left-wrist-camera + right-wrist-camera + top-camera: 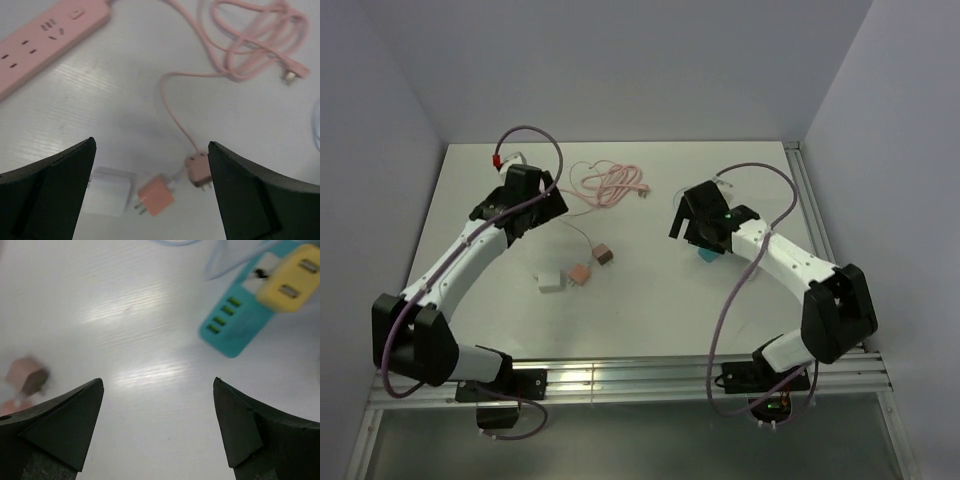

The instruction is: Insert the plug

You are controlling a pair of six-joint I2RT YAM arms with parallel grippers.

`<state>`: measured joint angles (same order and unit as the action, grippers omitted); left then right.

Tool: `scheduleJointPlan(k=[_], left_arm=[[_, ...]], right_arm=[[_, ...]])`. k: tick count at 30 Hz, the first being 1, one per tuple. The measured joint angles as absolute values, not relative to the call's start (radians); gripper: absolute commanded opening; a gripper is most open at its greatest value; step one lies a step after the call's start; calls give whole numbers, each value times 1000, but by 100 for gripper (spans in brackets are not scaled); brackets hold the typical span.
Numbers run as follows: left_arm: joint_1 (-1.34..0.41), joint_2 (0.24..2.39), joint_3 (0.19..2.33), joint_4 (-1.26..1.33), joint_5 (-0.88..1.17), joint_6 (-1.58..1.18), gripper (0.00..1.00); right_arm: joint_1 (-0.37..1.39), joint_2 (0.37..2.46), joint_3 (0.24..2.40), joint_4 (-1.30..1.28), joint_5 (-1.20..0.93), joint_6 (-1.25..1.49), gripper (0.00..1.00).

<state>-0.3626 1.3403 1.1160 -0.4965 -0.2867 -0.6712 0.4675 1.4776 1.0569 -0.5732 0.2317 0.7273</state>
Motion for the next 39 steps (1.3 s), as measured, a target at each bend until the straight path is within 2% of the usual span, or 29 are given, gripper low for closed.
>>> scheduleJointPlan(k=[5, 10, 15, 20, 21, 28, 31, 32, 35, 39], left_arm=[[-219, 1502, 1184, -547, -323, -637, 100], [-168, 1584, 1196, -508, -406, -477, 99], [-154, 1608, 1177, -428, -458, -282, 99], [-45, 1710, 1190, -407, -368, -144, 99], [-20, 1733, 1193, -403, -345, -121, 100], [43, 1827, 1200, -395, -281, 8, 99], [51, 1880, 1242, -421, -215, 21, 92], [52, 1903, 1263, -434, -190, 11, 81], [59, 1945, 1331, -478, -170, -48, 65], [59, 1934, 1317, -470, -148, -121, 58]], right_arm=[[619, 1354, 976, -490, 129, 695, 98], [779, 1362, 941, -478, -5, 628, 95], [798, 1285, 828, -395, -139, 575, 96], [797, 1184, 766, -358, -229, 538, 96], [798, 1176, 766, -349, -238, 532, 100], [791, 1152, 726, -320, -277, 515, 99], [789, 1136, 714, -332, -261, 506, 96], [789, 1134, 715, -332, -250, 503, 96], [785, 1135, 727, -347, -213, 493, 97], [773, 1156, 760, -364, -178, 484, 98]])
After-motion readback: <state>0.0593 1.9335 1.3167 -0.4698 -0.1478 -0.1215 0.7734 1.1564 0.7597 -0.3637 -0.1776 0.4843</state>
